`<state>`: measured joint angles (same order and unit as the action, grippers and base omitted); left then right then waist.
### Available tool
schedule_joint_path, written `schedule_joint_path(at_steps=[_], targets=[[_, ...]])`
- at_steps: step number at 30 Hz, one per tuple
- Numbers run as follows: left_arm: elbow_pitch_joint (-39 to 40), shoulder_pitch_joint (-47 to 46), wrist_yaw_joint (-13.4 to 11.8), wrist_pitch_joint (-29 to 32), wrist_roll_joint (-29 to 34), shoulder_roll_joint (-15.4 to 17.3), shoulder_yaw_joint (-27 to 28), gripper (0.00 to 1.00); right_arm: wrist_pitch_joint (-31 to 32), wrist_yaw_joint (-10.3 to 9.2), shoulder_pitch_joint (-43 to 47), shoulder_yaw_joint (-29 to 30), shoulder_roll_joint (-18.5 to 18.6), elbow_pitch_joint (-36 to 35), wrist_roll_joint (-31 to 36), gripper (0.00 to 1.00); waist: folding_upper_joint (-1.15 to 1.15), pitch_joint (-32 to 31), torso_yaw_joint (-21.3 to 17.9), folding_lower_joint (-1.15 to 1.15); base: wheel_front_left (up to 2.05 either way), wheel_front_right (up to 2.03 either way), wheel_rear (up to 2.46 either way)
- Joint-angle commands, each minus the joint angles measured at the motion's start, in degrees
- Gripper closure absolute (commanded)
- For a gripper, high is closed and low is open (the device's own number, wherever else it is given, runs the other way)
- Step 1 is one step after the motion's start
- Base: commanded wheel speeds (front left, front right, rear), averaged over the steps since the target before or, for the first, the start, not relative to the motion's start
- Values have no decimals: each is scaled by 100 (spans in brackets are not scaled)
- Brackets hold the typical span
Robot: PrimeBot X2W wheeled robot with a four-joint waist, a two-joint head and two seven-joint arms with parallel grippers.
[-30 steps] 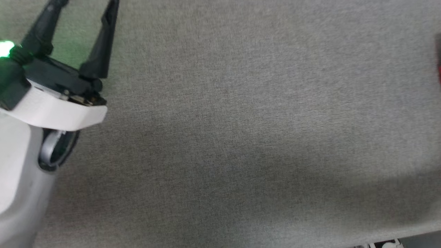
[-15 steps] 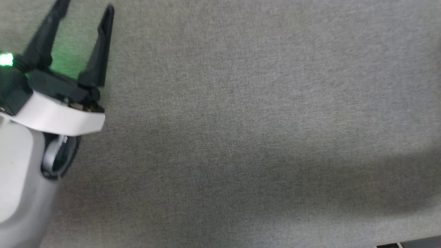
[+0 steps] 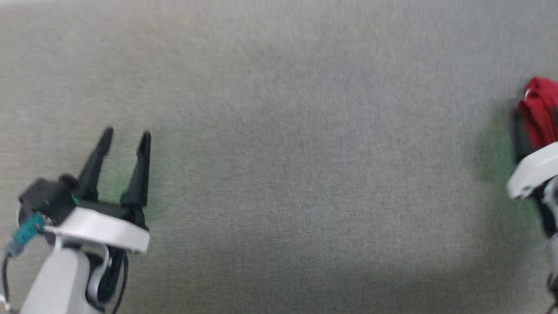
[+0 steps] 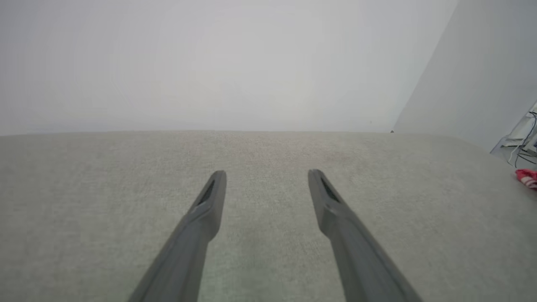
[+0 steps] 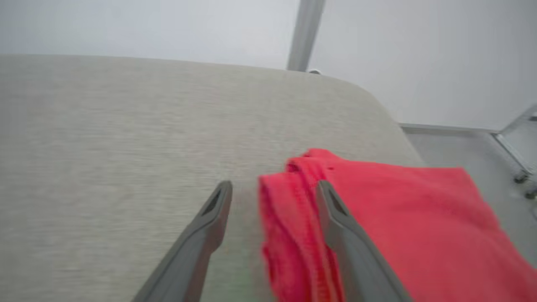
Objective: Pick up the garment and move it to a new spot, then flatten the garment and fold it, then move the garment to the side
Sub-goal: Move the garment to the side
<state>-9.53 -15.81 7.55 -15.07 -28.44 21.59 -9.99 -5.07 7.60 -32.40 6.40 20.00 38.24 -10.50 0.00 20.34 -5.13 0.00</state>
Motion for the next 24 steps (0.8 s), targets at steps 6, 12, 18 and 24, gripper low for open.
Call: schedule_joint_path(at_steps=[6, 12, 18, 24], targets=[[-305, 743, -16, -11, 63, -261, 234, 0, -199, -18, 644, -895, -83, -468, -626, 0, 0, -1010, 470, 0, 0, 0, 0], [-381, 1323, -16, -11, 138, -451, 506, 0, -376, -19, 1198, -1298, -207, -814, -1008, 0, 0, -1484, 649, 0, 0, 0, 0], [-266, 1828, -16, -11, 259, -592, 754, 0, -487, -18, 1801, -1247, -295, -1142, -1283, 0, 0, -1911, 695, 0, 0, 0, 0], [-25, 2130, -16, -11, 350, -675, 877, 0, -511, -18, 2392, -980, -444, -1604, -1387, 0, 0, -2090, 727, 0, 0, 0, 0]])
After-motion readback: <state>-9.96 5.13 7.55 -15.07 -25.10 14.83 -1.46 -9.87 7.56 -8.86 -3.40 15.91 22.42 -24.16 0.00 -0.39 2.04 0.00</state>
